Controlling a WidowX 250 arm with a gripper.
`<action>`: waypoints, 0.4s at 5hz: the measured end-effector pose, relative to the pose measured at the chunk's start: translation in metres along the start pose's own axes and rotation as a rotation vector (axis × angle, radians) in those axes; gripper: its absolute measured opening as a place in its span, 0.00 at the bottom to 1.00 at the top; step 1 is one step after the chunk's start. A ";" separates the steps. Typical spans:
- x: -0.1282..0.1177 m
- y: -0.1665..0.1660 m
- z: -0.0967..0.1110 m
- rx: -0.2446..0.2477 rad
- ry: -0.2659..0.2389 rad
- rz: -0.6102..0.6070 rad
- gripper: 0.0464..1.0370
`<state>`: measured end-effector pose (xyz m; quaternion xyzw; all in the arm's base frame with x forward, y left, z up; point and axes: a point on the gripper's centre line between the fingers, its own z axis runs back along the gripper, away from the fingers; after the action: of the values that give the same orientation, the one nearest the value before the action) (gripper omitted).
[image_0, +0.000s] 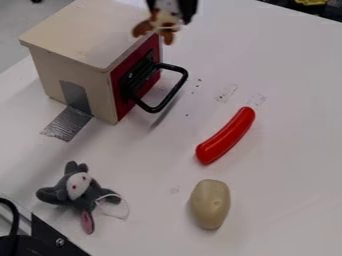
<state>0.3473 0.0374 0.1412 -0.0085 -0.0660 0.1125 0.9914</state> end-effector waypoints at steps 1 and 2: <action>0.025 -0.045 -0.025 0.001 -0.023 -0.004 0.53; 0.055 -0.060 -0.052 0.016 -0.032 0.020 0.53</action>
<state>0.4203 -0.0089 0.0984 0.0003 -0.0807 0.1230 0.9891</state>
